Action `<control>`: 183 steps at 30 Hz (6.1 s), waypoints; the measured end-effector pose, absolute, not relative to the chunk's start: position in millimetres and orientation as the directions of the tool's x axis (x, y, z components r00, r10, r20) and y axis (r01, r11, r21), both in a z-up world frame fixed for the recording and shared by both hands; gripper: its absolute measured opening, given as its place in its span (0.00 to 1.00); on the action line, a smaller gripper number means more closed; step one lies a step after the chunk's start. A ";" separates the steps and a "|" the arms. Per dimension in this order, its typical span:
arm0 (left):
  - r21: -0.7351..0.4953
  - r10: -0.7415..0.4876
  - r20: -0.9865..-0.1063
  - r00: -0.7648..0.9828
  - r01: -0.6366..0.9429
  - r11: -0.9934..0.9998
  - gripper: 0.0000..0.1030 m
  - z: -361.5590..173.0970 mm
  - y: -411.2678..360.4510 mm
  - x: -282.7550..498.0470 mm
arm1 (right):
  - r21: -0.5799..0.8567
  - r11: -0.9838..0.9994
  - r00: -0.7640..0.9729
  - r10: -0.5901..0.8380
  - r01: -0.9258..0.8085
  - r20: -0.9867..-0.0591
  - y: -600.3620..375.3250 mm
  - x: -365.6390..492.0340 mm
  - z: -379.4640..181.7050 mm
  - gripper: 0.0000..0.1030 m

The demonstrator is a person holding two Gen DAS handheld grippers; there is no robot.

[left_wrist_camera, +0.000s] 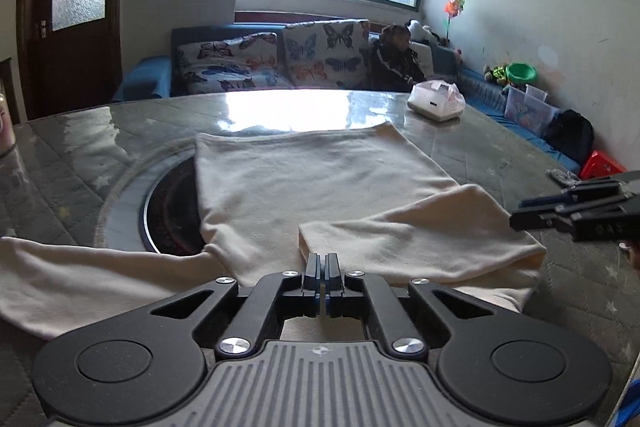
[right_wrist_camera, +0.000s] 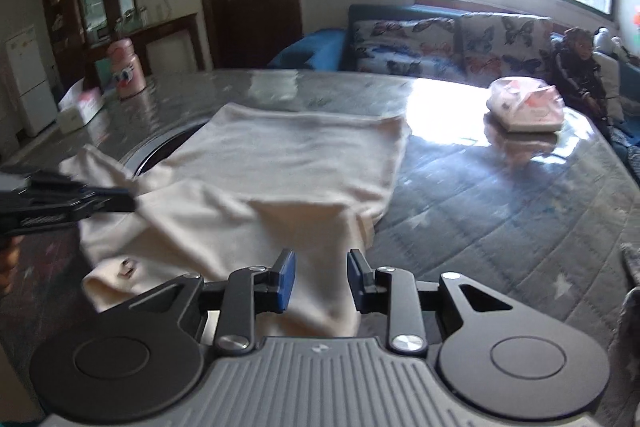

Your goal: Fold clothes

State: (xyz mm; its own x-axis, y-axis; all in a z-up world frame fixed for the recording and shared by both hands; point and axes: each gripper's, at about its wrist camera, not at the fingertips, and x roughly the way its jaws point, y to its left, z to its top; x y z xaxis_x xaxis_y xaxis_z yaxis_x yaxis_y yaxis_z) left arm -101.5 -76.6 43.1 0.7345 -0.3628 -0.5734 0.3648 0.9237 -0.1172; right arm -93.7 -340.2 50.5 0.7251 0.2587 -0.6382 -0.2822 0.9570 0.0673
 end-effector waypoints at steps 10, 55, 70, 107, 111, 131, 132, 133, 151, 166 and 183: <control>-0.070 -0.342 -0.611 0.714 0.382 0.921 0.42 34.8 -91.8 -92.6 | 0.080 0.976 0.730 0.206 -0.204 -0.652 -365.9 -71.3 41.7 0.27; -0.052 -0.305 -0.588 0.749 0.341 0.939 0.13 51.8 -78.9 -94.7 | 0.064 0.896 0.671 0.374 -0.439 -0.639 -329.2 -44.9 22.6 0.05; -0.028 -0.313 -0.642 0.700 0.386 0.922 0.15 17.4 -86.3 -81.1 | -0.009 0.906 0.696 0.319 -0.424 -0.643 -316.9 -70.8 18.9 0.22; -0.028 0.344 -0.583 0.736 -0.441 0.897 0.48 31.2 102.8 -80.7 | -0.058 0.878 0.704 0.341 -0.476 -0.624 -272.9 -116.6 45.4 0.52; -0.067 0.340 -0.600 0.725 -0.468 0.881 0.44 24.9 113.6 -73.7 | -0.056 0.880 0.705 0.338 -0.472 -0.624 -275.5 -117.4 46.1 0.53; -0.239 -0.032 -0.448 0.893 -0.086 0.967 0.07 90.3 14.9 -80.5 | -0.009 0.916 0.745 0.321 -0.402 -0.585 -304.6 -130.0 47.1 0.53; -0.245 -0.070 -0.440 0.896 -0.045 0.968 0.07 95.2 3.3 -81.2 | -0.006 0.917 0.747 0.321 -0.399 -0.582 -306.2 -130.6 47.0 0.53; -0.251 -0.108 -0.431 0.896 -0.004 0.968 0.07 99.8 -8.4 -82.2 | -0.003 0.919 0.749 0.319 -0.394 -0.580 -308.2 -131.2 46.8 0.53; -0.197 -0.468 -0.460 0.755 0.427 0.883 0.08 84.6 -153.7 -96.4 | 0.053 0.951 0.776 0.279 -0.304 -0.565 -350.3 -140.0 45.1 0.52; -0.027 -0.132 -0.528 0.839 0.139 0.990 0.31 52.1 -29.4 -134.5 | 0.223 0.850 0.601 0.500 -0.477 -0.623 -283.2 -78.7 48.0 0.28; -0.073 -0.111 -0.561 0.820 0.084 0.994 0.46 29.9 -4.7 -139.6 | 0.053 0.878 0.643 0.388 -0.475 -0.660 -225.7 -63.9 52.0 0.04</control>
